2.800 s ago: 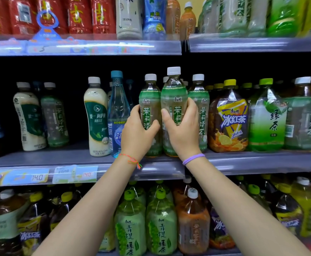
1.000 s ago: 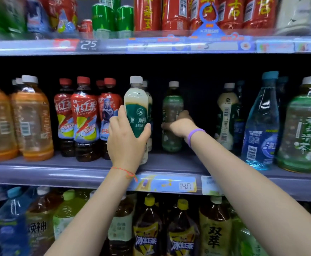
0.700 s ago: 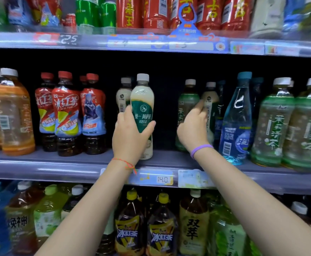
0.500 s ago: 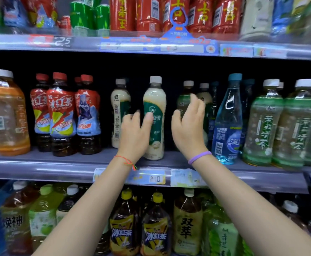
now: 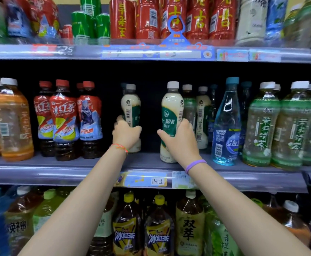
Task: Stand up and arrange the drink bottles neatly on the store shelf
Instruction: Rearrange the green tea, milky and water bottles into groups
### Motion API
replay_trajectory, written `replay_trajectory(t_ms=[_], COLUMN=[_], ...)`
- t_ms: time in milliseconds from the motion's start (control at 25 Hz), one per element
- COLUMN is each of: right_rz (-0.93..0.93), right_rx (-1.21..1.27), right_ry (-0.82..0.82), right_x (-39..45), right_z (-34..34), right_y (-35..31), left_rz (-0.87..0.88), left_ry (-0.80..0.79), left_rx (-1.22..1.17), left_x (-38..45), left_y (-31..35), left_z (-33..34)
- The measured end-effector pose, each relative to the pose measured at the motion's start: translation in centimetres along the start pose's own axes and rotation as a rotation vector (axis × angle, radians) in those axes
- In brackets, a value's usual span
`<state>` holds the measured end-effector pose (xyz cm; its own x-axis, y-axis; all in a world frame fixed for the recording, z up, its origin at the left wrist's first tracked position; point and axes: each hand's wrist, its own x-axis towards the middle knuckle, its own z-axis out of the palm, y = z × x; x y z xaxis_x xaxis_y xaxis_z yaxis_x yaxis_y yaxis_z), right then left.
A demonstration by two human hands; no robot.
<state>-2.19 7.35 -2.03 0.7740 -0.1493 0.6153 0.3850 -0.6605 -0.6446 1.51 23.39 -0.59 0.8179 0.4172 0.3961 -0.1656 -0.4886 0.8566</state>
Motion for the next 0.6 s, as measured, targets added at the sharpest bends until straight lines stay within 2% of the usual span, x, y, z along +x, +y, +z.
replay_trajectory(t_ms=[120, 200, 240, 280, 360, 440, 520, 600], right_rz=[-0.088, -0.224, -0.331, -0.448, -0.648, -0.647, -0.403, -0.066], right_rx=[-0.222, -0.324, -0.337, -0.329, -0.252, -0.113, -0.027, 0.089], right_ry=[0.213, 0.411, 0.497, 0.544, 0.475, 0.244, -0.019, -0.142], right_x=[-0.5, -1.1, -1.3, -1.4, -1.4, -1.3, 0.0, 2.9], right_z=[0.0, 0.0, 0.0, 0.3, 1.4, 3.6, 6.1, 8.6], right_y=[0.4, -0.1, -0.5, -1.1, -2.2, -4.0, -5.8, -7.8], left_rz=[0.060, 0.116, 0.186, 0.297, 0.543, 0.619, 0.578, 0.560], left_ry=[-0.162, -0.257, -0.232, -0.112, 0.282, 0.573, 0.619, 0.567], left_rx=[-0.108, -0.117, -0.081, -0.013, 0.164, 0.385, 0.582, 0.703], left_x=[-1.4, -2.0, -2.0, -1.9, -1.8, -1.0, 0.0, 1.0], left_y=[0.7, 0.9, 0.6, 0.0, -1.4, -3.2, -4.3, -5.4], left_z=[1.2, 1.3, 0.9, 0.2, -1.7, -4.0, -5.9, -7.5])
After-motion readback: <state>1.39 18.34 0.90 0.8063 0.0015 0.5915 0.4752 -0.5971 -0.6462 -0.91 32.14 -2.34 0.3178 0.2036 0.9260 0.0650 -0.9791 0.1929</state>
